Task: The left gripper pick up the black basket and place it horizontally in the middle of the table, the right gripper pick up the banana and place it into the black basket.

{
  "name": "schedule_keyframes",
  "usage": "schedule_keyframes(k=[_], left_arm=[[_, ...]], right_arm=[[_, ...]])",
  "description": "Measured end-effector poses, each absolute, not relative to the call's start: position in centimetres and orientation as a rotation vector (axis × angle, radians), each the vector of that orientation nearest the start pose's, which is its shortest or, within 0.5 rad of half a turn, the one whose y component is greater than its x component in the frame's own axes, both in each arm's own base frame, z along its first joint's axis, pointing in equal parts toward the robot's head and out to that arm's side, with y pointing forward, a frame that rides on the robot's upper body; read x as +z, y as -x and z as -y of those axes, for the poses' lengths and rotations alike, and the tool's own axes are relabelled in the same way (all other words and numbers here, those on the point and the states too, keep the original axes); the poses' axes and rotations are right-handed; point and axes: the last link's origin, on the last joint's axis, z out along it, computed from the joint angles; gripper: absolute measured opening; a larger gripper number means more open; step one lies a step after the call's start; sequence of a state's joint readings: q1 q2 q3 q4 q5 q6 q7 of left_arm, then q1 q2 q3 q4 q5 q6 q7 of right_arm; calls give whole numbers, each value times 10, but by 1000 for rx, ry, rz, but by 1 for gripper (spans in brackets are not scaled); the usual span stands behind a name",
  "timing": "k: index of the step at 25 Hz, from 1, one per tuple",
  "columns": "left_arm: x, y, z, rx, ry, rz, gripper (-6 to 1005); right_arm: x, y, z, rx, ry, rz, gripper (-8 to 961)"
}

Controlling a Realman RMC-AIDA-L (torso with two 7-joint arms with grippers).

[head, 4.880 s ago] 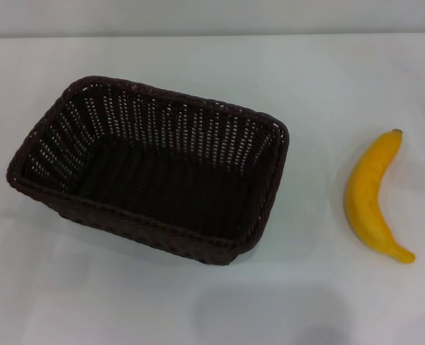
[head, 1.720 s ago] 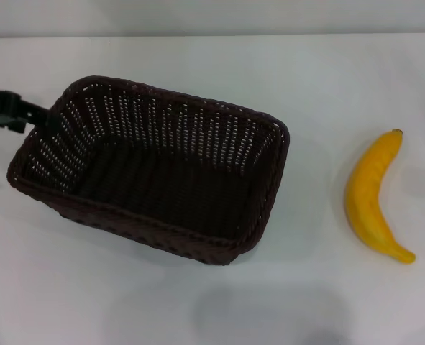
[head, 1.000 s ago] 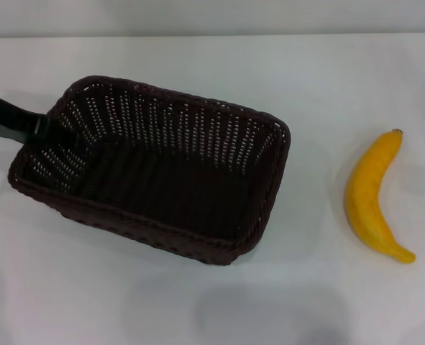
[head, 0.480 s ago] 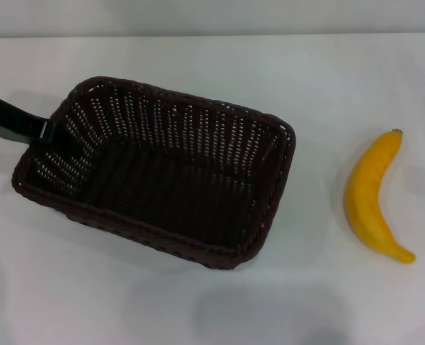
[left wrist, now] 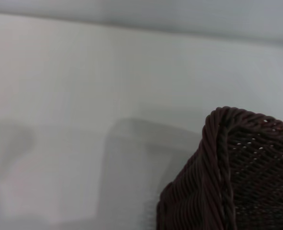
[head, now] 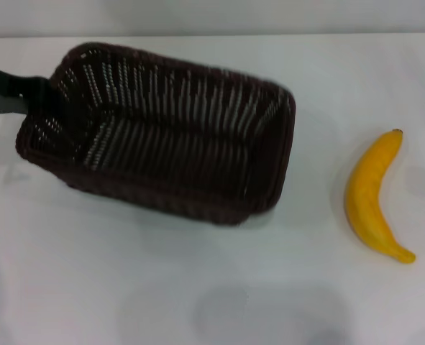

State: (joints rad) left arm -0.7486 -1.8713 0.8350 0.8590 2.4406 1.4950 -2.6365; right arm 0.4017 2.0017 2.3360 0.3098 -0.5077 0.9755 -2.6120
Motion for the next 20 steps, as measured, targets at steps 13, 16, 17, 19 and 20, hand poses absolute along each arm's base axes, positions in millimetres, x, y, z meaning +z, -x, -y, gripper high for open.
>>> schedule_keyframes(k=[13,16,17,19,20], left_arm=[[81,231,-416,-73,2025,1963,138],[73,229,-416,-18,2021,1997,139],[70,229,-416,-10,2023,2000,139],[67,229,-415,-7,2024,2004,140],[66,229,-415,-5,2022,2004,140]], right_arm=[[146,-391,-351,650,1271,-554,860],[148,-392,-352,623,1279,-534,859],[148,-391,-352,616,1281,-528,859],[148,-391,-353,605,1284,-520,859],[148,-392,-352,604,1284,-520,859]])
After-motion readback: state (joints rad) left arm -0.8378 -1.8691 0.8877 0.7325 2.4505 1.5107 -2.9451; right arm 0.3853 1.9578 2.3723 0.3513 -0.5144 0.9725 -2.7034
